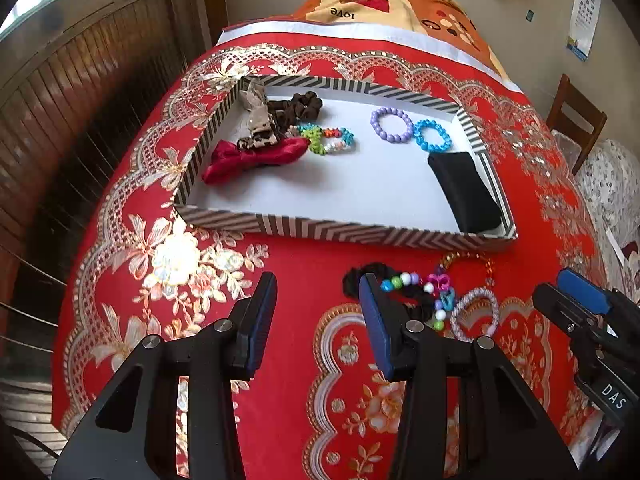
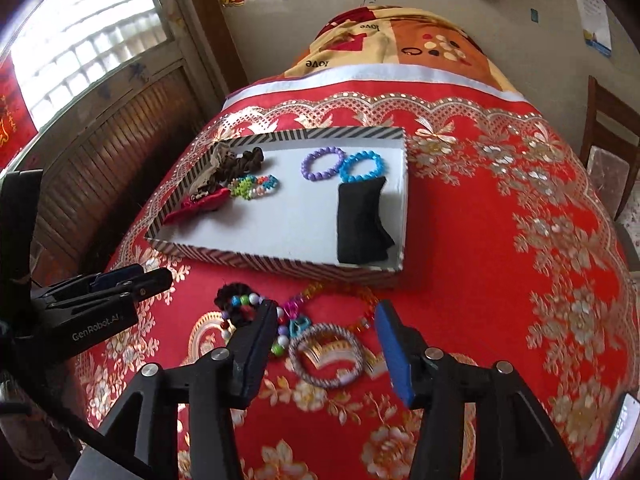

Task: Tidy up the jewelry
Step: 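Withdraw both grippers from the tray toward the jewelry on the tablecloth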

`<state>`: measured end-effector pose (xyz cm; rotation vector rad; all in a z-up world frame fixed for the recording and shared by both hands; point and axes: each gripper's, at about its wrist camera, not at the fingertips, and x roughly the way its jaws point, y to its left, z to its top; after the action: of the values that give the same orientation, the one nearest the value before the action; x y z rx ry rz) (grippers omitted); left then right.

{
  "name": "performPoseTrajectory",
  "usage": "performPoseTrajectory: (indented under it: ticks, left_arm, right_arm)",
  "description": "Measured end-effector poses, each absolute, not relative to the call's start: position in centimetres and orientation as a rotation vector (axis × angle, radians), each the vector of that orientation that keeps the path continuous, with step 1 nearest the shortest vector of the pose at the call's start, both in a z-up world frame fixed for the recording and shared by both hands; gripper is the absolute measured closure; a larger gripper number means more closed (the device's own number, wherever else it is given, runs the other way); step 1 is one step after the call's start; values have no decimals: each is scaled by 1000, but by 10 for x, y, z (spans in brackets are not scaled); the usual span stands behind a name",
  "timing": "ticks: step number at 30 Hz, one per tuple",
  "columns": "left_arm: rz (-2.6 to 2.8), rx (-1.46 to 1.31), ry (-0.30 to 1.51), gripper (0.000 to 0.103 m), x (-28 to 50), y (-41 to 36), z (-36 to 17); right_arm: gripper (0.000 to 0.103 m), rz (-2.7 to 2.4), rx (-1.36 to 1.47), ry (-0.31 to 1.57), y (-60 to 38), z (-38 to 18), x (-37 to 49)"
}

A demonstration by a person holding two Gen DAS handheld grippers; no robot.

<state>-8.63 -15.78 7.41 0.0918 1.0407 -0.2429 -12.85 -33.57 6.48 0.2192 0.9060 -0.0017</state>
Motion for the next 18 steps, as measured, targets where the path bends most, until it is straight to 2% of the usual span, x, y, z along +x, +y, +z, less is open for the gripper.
performPoseTrajectory:
  ticks: [18]
  left_arm:
    - [-295,21,1185,60,-93,-151,40]
  right_arm:
    - [52,35,282,971,-359,29,-149]
